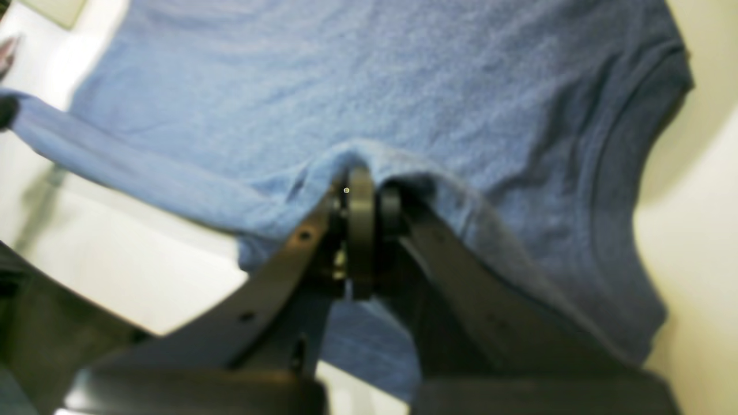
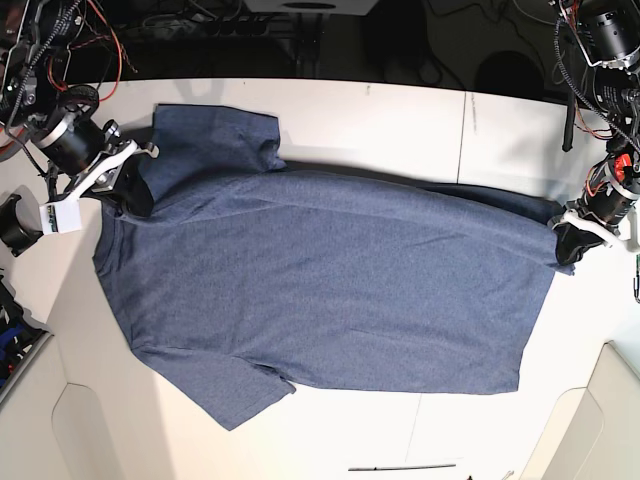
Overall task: Layout the t-shirt on the table in an organized manner, then fold the t-shirt properly
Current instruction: 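Lower the shoulders with both grippers, folding the collar edge over, then open both grippers and release the folded collar edge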
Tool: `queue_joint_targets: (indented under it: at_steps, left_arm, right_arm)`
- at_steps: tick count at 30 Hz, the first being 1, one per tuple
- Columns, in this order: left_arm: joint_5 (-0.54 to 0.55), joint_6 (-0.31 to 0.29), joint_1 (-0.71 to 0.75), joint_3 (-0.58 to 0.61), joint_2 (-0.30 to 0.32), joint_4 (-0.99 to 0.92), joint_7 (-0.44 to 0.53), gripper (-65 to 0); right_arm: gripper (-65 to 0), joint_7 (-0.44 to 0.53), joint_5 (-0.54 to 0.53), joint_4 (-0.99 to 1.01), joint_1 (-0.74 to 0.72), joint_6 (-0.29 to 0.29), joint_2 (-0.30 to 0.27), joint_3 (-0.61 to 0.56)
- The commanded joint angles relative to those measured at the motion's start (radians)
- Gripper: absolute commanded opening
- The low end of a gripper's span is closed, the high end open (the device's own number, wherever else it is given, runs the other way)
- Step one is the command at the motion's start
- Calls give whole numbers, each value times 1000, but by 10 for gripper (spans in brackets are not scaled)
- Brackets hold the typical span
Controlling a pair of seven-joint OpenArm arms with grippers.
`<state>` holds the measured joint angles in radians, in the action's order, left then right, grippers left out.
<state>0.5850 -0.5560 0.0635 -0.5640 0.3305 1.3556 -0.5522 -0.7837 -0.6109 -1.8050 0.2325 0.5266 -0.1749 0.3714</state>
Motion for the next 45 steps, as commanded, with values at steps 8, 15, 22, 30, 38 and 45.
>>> queue_joint_targets:
  at_steps: [8, 15, 22, 30, 38, 45]
  left_arm:
    - [-22, 11, -13, -5, 21, 5, 57, -650]
    - [-32, 11, -66, -5, 22, -89, 66, -650]
    - [-32, 10, -119, -5, 26, -171, 77, -650]
    - [-48, 10, -119, -5, 30, -173, 93, -650]
    - [-105, 10, -119, 8, 31, -175, 114, -568]
    - [-115, 11, -119, 78, 30, -175, 146, -431]
  right_arm:
    - [-650, 40, -9, 172, -140, -6, -13, -29]
    - [-650, 59, 31, 285, -238, -6, -29, -42]
    - [-650, 74, 45, 338, -257, -6, -46, -79]
    - [-650, 122, 107, 338, -257, -7, -47, -79]
    - [-431, 129, 126, 338, -257, -7, -47, -79]
    - [-338, 164, 125, 338, -261, -8, -47, -79]
